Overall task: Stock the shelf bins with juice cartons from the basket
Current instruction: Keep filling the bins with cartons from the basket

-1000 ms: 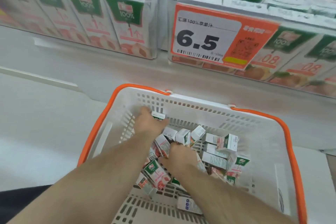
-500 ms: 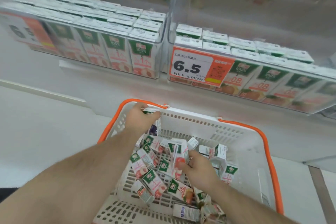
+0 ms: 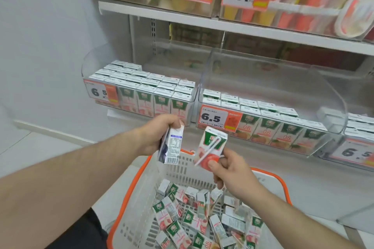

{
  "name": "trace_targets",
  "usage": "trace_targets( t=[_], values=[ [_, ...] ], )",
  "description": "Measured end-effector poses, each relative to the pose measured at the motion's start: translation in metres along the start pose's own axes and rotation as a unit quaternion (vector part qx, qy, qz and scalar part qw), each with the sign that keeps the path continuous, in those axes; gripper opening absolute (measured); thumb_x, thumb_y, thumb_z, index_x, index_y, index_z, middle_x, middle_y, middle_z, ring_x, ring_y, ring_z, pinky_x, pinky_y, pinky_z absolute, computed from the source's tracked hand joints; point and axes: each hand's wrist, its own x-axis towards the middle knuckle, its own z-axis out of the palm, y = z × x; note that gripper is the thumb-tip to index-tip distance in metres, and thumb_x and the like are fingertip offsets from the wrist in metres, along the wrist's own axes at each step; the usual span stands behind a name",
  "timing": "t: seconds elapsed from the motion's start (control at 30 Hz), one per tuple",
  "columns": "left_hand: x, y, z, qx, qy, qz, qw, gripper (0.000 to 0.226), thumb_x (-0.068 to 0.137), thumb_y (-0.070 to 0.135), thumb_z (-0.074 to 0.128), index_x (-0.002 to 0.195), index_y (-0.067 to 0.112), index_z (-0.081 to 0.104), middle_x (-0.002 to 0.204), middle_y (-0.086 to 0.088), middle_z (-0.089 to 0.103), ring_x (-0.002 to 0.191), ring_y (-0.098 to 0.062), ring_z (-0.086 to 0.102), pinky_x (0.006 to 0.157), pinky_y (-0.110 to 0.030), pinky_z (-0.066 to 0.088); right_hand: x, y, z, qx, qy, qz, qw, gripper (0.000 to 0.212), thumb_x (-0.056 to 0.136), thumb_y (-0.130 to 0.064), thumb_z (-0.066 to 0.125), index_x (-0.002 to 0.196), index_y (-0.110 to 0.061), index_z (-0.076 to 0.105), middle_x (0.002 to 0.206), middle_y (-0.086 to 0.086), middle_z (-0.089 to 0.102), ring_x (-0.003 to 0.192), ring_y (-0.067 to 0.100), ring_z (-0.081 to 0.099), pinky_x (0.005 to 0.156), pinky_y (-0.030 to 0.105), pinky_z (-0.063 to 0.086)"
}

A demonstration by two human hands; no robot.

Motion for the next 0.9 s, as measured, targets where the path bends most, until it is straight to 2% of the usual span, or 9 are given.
trace_targets(
  t=[0.1,0.23,0.33,0.4,0.5,0.6,0.67,0.8,0.9],
  values=[
    [-0.01,0.007,-0.006,0.06,-0.009,0.04,0.997,0.024,0.09,0.024,0.059,0.07,0.01,0.061,0.051,0.003,0.054,0.049,-0.013,0.048,0.053,-0.027,0.035,0.0,-0.016,-0.002,0.039,0.012,-0.008,0.999,0.014,0.096,-0.012,0.059,0.109,-0.016,0.061,0.066,0.015,0.046,0.049,0.015,0.049,0.051,0.023,0.045],
    [-0.012,0.003,-0.01,0.198,-0.065,0.084,0.975,0.014,0.086,0.007,0.065,0.084,0.017,0.075,0.073,0.012,0.072,0.074,-0.012,0.067,0.069,-0.025,0.048,0.002,-0.03,-0.002,0.09,0.035,-0.027,0.995,0.014,0.094,-0.007,0.06,0.105,-0.013,0.066,0.051,0.001,0.039,0.044,0.007,0.041,0.057,0.028,0.044],
    [-0.013,0.001,-0.008,0.231,-0.121,0.091,0.961,0.03,0.076,0.029,0.07,0.098,0.011,0.075,0.086,0.013,0.074,0.084,-0.013,0.069,0.083,-0.034,0.05,0.005,-0.039,-0.004,0.142,0.033,-0.029,0.989,0.011,0.093,-0.006,0.062,0.103,-0.007,0.066,0.047,-0.006,0.045,0.039,0.005,0.04,0.052,0.026,0.04],
    [-0.012,0.003,-0.011,0.204,-0.153,0.098,0.962,0.049,0.069,0.045,0.071,0.105,0.013,0.072,0.098,0.003,0.074,0.091,-0.02,0.069,0.086,-0.038,0.05,0.007,-0.044,-0.006,0.186,0.014,-0.023,0.982,0.02,0.083,-0.015,0.068,0.099,-0.004,0.067,0.052,-0.001,0.051,0.041,0.009,0.039,0.052,0.027,0.037],
    [-0.011,0.009,-0.018,0.142,-0.19,0.101,0.966,0.065,0.066,0.043,0.073,0.122,0.011,0.065,0.116,-0.012,0.07,0.1,-0.022,0.069,0.086,-0.035,0.053,0.012,-0.052,-0.009,0.254,-0.047,0.014,0.966,0.034,0.069,-0.02,0.062,0.097,-0.003,0.067,0.075,0.01,0.065,0.057,0.017,0.052,0.058,0.03,0.042],
    [-0.013,0.013,-0.024,0.076,-0.238,0.097,0.963,0.065,0.066,0.029,0.075,0.127,0.013,0.061,0.124,-0.012,0.065,0.088,-0.011,0.069,0.072,-0.023,0.054,0.016,-0.058,-0.009,0.325,-0.125,0.064,0.935,0.045,0.064,-0.021,0.069,0.104,-0.002,0.067,0.084,0.016,0.066,0.063,0.025,0.059,0.059,0.036,0.049],
    [-0.015,0.015,-0.025,0.039,-0.251,0.095,0.963,0.056,0.068,0.022,0.075,0.122,0.021,0.063,0.124,-0.016,0.06,0.082,-0.016,0.068,0.064,-0.025,0.056,0.019,-0.06,-0.006,0.378,-0.185,0.071,0.905,0.055,0.056,-0.026,0.084,0.104,-0.002,0.071,0.084,0.021,0.064,0.059,0.031,0.057,0.056,0.039,0.05],
    [-0.022,0.017,-0.021,-0.008,-0.292,0.109,0.95,0.058,0.062,0.027,0.083,0.116,0.022,0.063,0.102,-0.009,0.068,0.065,-0.012,0.065,0.051,-0.022,0.052,0.028,-0.06,0.001,0.433,-0.274,0.066,0.856,0.047,0.07,-0.036,0.078,0.106,-0.007,0.073,0.075,0.014,0.064,0.051,0.027,0.055,0.055,0.033,0.046],
    [-0.027,0.015,-0.013,-0.048,-0.3,0.116,0.946,0.058,0.055,0.033,0.092,0.106,0.019,0.068,0.098,-0.008,0.07,0.074,-0.015,0.068,0.062,-0.027,0.056,0.032,-0.063,0.001,0.416,-0.307,0.071,0.853,0.036,0.082,-0.035,0.065,0.106,-0.009,0.072,0.075,0.011,0.063,0.054,0.024,0.055,0.057,0.032,0.045]
  ],
)
